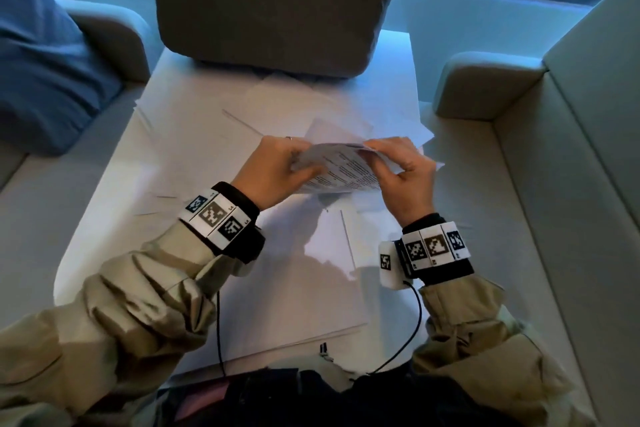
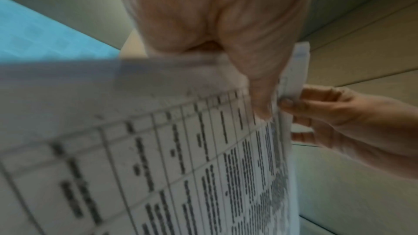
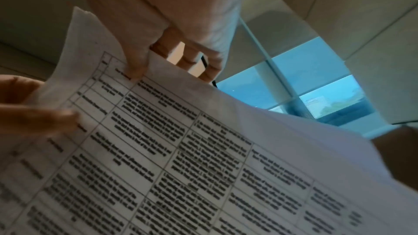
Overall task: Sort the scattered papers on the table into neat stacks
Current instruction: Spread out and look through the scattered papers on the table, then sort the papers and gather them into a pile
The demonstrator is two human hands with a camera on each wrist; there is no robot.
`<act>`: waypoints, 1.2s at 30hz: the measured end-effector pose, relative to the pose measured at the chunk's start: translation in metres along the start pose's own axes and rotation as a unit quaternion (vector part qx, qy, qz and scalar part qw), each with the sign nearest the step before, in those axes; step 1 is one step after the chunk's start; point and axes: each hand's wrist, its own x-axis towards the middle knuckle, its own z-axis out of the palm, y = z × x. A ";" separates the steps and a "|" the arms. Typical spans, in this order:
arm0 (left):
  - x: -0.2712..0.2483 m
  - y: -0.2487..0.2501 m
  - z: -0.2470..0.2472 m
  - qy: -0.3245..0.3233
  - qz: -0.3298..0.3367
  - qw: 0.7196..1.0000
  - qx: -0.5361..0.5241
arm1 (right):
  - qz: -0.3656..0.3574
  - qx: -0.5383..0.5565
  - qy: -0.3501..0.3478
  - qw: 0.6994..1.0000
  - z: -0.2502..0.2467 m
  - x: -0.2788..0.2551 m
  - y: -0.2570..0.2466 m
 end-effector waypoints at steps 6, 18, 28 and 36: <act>-0.035 -0.009 -0.045 0.072 -0.011 0.997 -0.020 | 0.150 -0.182 0.083 0.968 0.002 -0.017 0.013; -0.088 -0.050 -0.112 0.154 -0.227 0.940 -0.201 | 0.425 0.190 -0.050 0.884 0.025 -0.073 0.012; -0.170 -0.134 -0.082 -0.132 -0.344 0.927 -0.064 | 0.452 -0.081 -0.156 0.874 0.026 -0.121 0.013; -0.196 -0.156 -0.071 -0.186 -0.434 0.880 0.057 | 0.478 -0.321 -0.262 0.774 0.033 -0.153 0.048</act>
